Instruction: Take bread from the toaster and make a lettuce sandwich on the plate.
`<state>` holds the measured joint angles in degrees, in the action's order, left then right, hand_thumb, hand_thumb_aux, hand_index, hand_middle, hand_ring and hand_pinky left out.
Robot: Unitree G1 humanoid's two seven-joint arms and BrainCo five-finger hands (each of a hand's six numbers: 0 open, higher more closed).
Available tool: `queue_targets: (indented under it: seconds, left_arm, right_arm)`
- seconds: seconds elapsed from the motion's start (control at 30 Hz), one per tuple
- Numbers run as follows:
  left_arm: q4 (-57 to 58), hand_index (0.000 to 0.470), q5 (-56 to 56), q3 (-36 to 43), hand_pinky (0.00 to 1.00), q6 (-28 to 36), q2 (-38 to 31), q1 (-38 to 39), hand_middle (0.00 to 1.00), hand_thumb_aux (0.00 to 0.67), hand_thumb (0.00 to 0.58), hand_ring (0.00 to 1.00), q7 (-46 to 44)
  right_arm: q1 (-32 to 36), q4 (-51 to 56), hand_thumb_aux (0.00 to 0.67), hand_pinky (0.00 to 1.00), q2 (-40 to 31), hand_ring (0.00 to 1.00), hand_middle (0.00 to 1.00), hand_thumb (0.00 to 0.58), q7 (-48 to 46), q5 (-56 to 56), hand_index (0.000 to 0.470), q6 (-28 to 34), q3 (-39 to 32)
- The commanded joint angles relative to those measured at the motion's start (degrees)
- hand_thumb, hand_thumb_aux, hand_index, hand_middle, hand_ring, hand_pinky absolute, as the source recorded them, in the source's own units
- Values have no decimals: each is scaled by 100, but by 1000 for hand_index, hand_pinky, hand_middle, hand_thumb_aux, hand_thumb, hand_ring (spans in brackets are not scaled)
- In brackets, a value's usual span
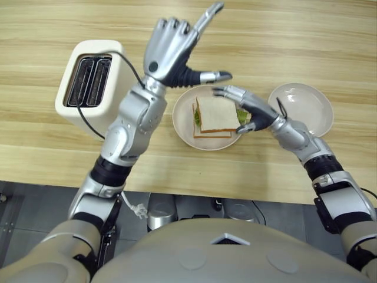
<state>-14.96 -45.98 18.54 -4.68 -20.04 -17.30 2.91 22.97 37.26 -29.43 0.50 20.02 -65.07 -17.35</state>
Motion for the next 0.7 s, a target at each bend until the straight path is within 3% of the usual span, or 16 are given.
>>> queue_targets:
  seconds: [0.03,0.2,0.3,0.5,0.7]
  left_arm:
    - [-486,460,1341,-374,1000,-354,-132,572,1000,670,580,1000,-622]
    - [-855,460,2839,-629,1000,-852,-948,1294,1000,670,580,1000,-1875]
    - [-1004,460,3381,-613,1000,-862,-1540,1868,1000,670,580,1000,-2679]
    - [-768,460,2865,-277,1000,-966,-2153,2518,1000,670,580,1000,-3297]
    - [-11,460,1985,312,1000,-1208,-2059,2405,1000,670,580,1000,-3349]
  right_arm:
    - [-207,-397,670,1000,-11,1000,1000,580,-322,-1255,460,-135,222]
    - [-599,-1051,670,1000,-178,1000,1000,580,-1226,-2576,460,233,114]
    - [-959,-1578,670,1000,-445,1000,1000,580,-2356,-3066,460,734,-463]
    - [-1397,-1610,670,1000,-723,1000,1000,580,-3491,-2219,460,1279,-971]
    - [-1461,-1355,670,1000,-415,1000,1000,580,-3525,-1314,460,1447,-1013]
